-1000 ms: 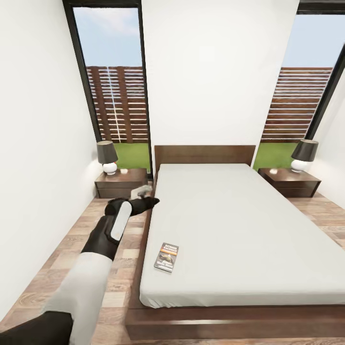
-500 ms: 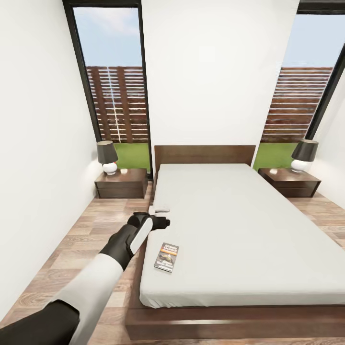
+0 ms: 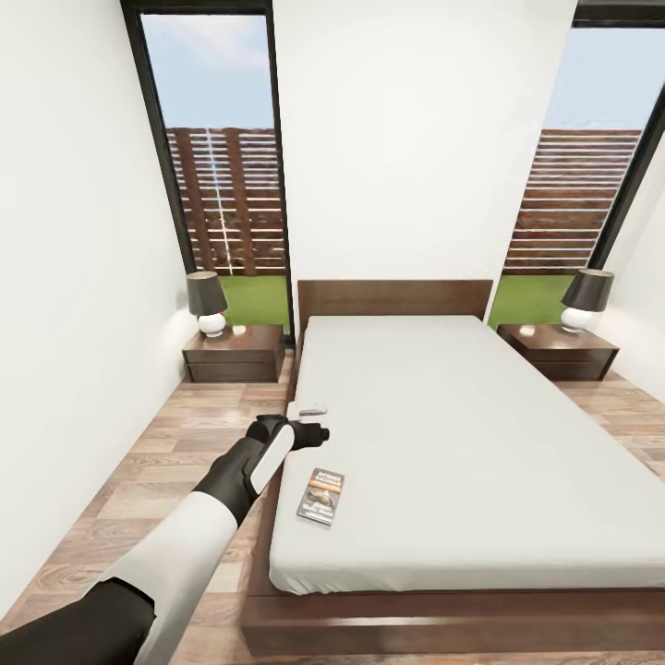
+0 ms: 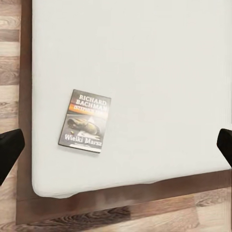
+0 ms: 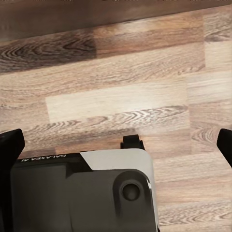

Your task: In the bedroom, move the book from the bed onto either nightstand, and place the two sandals side by side next to the bed.

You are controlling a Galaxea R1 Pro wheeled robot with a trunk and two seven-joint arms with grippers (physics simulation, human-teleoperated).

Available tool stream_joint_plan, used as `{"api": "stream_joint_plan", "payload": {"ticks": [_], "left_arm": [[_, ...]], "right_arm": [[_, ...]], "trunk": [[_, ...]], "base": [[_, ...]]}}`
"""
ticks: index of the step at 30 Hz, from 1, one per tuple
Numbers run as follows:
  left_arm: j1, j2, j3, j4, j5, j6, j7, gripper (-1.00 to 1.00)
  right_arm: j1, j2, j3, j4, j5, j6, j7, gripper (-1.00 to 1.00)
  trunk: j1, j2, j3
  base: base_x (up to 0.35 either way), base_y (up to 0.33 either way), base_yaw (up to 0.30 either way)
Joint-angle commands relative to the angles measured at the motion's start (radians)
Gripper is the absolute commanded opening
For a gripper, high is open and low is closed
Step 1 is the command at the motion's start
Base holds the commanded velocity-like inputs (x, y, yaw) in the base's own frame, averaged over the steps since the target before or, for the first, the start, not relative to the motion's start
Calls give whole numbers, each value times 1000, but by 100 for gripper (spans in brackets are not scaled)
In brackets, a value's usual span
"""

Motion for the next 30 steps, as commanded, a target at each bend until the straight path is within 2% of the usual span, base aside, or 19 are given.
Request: {"api": "stream_joint_plan", "payload": {"ticks": [1, 16, 25, 29, 30], "left_arm": [[-1, 0, -2, -1, 10, 2, 8, 100], [0, 0, -2, 0, 12, 1, 8, 100], [1, 0, -2, 1, 13, -8, 7, 100], [3, 0, -1, 1, 53, -65, 8, 100], [3, 0, -1, 1, 80, -82, 8, 100]], "right_arm": [[-2, 0, 1, 2, -10, 1, 4, 100], [-2, -1, 1, 2, -10, 2, 4, 100], [-2, -1, 2, 2, -10, 3, 4, 100], [-2, -1, 2, 2, -10, 9, 4, 100], [-2, -1, 1, 2, -10, 10, 4, 100]], "trunk": [[1, -2, -2], [1, -2, -3], [1, -2, -14], [1, -2, -20], [1, -2, -22]], "base": [[24, 0, 0], [3, 0, 2], [0, 0, 66], [0, 0, 105], [0, 0, 125]]}}
